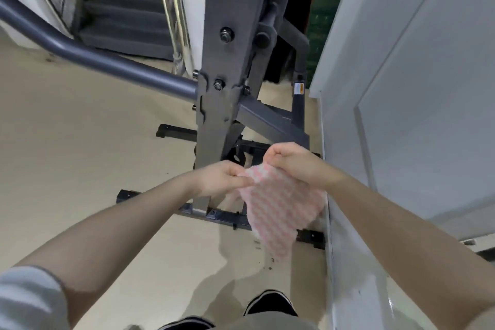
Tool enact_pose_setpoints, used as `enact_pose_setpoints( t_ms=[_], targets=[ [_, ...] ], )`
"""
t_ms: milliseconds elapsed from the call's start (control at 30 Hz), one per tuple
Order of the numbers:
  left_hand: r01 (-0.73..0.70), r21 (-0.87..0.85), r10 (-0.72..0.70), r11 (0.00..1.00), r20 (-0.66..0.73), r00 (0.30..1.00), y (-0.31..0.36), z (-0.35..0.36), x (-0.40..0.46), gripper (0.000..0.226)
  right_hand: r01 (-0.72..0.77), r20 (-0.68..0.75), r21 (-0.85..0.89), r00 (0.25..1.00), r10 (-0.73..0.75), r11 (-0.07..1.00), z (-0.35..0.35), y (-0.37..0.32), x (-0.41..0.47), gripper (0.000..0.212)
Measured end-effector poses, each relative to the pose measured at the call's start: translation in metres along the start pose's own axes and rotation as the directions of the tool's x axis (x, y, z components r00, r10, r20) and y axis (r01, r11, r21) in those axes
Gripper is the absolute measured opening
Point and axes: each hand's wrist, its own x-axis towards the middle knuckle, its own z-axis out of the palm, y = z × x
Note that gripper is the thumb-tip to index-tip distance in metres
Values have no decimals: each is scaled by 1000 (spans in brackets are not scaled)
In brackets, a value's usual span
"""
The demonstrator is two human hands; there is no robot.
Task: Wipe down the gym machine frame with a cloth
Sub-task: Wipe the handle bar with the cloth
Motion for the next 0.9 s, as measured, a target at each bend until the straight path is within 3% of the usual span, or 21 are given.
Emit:
enact_pose_setpoints(
  t_ms=[100, 200, 300, 433, 567, 700, 900],
  targets=[
    [9, -42, -15, 999, -139, 990, -41, -36, -49, 43, -30, 91, -24, 995, 32, 999, 42, -43, 16, 32],
    [3, -56, -15, 998, -201, 979, -89, -79, -109, 21, -26, 105, 51, 994, 20, 998, 98, -86, 39, 21],
    [17, -92, -44, 996, -297, 954, -134, -123, -174, 21, -27, 84, 122, 996, 17, 992, 169, -135, 65, 19],
    [28, -118, -88, 993, -548, 832, -171, -184, -251, 23, -2, -33, 117, 999, 6, 993, 256, -212, 91, 14],
    [135, 46, -63, 990, -710, 701, -194, -247, -311, 30, 38, -16, 166, 999, -36, 985, 317, -282, 125, 20],
    [-68, -119, -59, 991, -816, 575, -215, -310, -350, 30, 146, 72, 236, 983, -168, 961, 364, -353, 170, 12],
    [-222, -233, -73, 947, -827, 558, -259, -416, -371, 16, 156, 162, 437, 955, -248, 886, 435, -453, 261, 16]
  ],
)
